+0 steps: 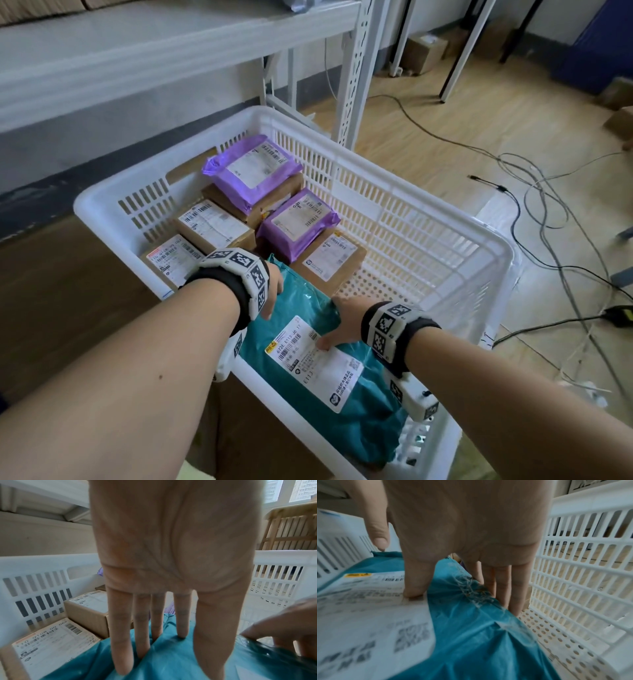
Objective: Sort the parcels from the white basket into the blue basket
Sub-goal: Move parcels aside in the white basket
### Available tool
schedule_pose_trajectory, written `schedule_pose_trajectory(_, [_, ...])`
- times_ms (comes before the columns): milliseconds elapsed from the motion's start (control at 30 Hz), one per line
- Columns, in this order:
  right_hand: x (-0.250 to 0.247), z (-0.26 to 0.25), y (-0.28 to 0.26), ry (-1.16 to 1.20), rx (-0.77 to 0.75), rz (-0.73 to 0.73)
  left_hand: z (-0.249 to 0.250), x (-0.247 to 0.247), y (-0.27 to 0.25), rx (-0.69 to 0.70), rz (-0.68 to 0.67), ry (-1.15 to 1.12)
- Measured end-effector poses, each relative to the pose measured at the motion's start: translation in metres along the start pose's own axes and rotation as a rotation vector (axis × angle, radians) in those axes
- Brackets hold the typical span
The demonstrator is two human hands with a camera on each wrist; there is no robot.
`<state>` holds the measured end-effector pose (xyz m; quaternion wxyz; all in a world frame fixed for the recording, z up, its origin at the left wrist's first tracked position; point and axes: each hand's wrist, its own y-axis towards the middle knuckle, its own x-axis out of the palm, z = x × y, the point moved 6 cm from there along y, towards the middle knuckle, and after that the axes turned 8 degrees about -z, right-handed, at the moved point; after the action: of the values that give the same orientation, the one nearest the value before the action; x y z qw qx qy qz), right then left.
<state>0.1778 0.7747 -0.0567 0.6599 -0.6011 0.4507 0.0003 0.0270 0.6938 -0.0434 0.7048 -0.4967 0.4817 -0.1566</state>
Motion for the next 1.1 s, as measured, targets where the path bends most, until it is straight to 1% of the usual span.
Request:
schedule_pose_trajectory(233, [0.0,-0.007,-0.002,-0.054,0.038,0.048,0.004,-0.002,-0.008,0.001,0.018,-0.062])
schedule_pose_trajectory(433, [-0.005,-0.006,-0.002,0.001,0.022,0.032,0.011,-0.003,-0.01,0.015,0.028,-0.111])
schedule_pose_trajectory(500, [-0.015,-0.005,-0.004,0.061,0.018,0.064,0.016,-0.005,-0.013,0.024,0.033,-0.144])
schedule_pose_trajectory(633, [-0.048,0.009,-0.008,0.187,0.034,0.153,0.022,-0.017,-0.021,0.021,0.12,-0.165])
schedule_pose_trajectory(733, [-0.063,0.026,-0.012,0.267,0.042,0.149,0.023,-0.034,-0.028,0.042,0.206,-0.22])
schedule_pose_trajectory(867, [-0.075,0.047,-0.009,0.42,0.062,0.116,0.012,-0.061,-0.032,0.083,0.312,-0.418])
schedule_pose_trajectory(1000, [-0.093,0.063,0.009,0.634,0.074,0.16,0.0,-0.091,-0.018,0.051,0.36,-0.517])
schedule_pose_trajectory(1100, [-0.103,0.068,0.025,0.806,0.079,0.153,0.008,-0.118,0.004,0.075,0.377,-0.567])
